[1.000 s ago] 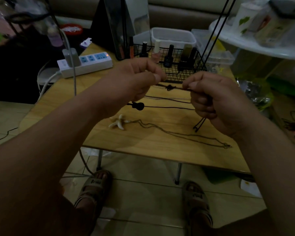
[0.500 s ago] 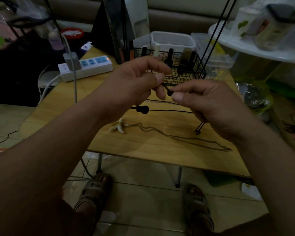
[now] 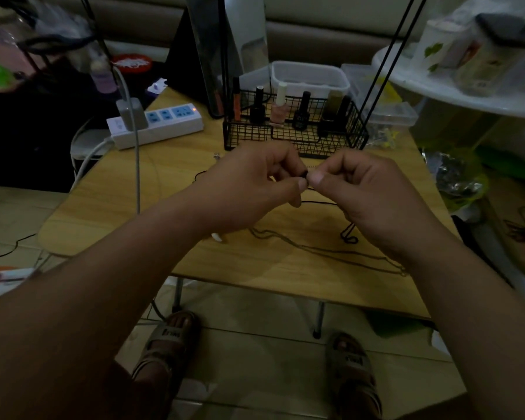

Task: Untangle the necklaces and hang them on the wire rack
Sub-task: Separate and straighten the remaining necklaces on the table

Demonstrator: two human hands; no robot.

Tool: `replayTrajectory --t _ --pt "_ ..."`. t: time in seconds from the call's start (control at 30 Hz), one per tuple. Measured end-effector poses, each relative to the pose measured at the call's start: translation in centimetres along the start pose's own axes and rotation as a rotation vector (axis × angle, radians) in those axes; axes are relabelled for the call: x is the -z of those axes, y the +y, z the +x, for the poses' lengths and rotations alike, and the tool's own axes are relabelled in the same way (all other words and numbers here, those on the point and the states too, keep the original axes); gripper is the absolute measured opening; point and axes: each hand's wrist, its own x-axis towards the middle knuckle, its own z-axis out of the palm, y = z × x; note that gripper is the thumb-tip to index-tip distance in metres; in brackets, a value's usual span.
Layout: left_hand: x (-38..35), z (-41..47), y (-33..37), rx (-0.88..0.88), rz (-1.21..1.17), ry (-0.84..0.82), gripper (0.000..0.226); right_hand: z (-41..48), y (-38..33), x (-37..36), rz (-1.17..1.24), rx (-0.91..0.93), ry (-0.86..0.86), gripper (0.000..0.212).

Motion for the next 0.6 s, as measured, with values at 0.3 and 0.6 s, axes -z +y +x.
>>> replayTrajectory --t 0.3,0.6 --pt "0.04 0.08 -0.58 0.02 -0.021 -0.012 0.004 -0.29 -0.06 -0.45 -0.225 0.108 0.012 0.006" --pt "0.55 0.14 0.0 0.103 -0.184 -0.072 0.014 -0.55 -0.3 -0.69 -0.174 0.14 0.029 0.007"
